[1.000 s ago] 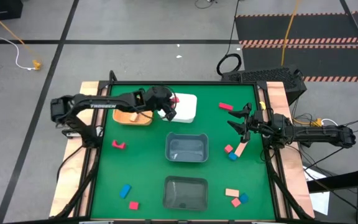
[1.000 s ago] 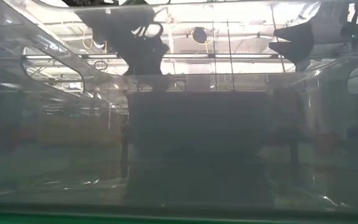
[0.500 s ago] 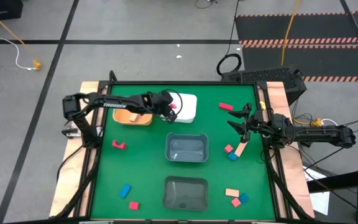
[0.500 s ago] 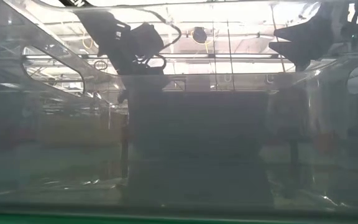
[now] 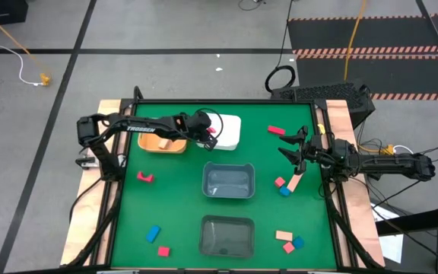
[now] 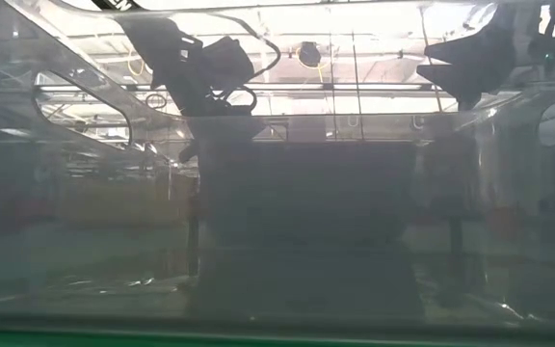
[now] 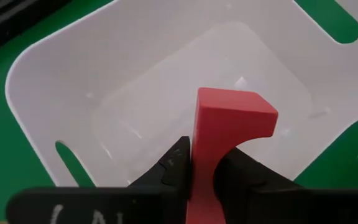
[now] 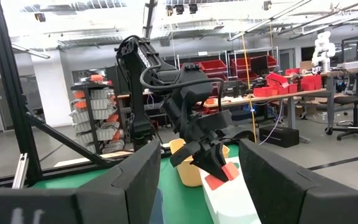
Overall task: Sort & place blocks by color
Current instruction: Put the top left orange wooden block into the white bin, then put the top left red wooden block into the blue bin
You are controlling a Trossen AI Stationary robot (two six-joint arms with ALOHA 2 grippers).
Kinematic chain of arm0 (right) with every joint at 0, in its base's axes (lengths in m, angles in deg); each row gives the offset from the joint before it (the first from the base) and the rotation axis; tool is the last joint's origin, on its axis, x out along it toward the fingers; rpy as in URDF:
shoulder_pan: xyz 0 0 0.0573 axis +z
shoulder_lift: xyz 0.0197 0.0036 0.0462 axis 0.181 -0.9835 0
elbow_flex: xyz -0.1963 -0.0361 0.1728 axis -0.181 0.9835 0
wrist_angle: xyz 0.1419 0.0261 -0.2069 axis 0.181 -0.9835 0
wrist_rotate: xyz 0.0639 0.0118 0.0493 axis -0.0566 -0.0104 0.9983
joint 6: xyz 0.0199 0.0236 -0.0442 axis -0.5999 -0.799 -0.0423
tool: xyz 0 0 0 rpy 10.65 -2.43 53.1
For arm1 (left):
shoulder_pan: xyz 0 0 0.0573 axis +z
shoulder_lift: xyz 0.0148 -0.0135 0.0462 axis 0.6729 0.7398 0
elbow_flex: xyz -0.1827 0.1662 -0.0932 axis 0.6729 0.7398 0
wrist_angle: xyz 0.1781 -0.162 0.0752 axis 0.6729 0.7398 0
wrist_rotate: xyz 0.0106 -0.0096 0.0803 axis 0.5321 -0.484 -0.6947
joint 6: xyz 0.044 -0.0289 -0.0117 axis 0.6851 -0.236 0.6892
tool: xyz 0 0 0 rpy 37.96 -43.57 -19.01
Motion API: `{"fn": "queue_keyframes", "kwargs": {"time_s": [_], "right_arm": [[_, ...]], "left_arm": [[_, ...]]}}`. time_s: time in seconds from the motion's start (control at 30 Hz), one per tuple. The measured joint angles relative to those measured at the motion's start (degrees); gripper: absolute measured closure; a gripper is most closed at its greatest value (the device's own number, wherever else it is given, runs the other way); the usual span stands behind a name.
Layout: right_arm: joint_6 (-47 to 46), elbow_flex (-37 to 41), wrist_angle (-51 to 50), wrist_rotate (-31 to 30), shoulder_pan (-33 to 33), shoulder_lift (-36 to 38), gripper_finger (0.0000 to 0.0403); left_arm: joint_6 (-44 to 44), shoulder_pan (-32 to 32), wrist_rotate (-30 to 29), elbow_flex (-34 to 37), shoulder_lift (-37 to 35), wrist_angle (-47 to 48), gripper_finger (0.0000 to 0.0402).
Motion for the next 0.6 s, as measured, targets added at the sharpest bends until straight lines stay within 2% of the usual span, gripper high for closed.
{"fn": "queue_keyframes", "kwargs": {"time_s": [0.13,0.4,0.6], "right_arm": [[0.0,0.0,0.0,0.0,0.0,0.0,0.0193],[0.0,0.0,0.0,0.0,0.0,0.0,0.0193],[0.0,0.0,0.0,0.0,0.0,0.0,0.0193]], "left_arm": [[0.2,0.0,0.0,0.0,0.0,0.0,0.0318],[-0.6,0.0,0.2,0.0,-0.1,-1.6,0.0315],[3.1,0.0,1.8,0.0,-7.4,-1.5,0.0314]]}}
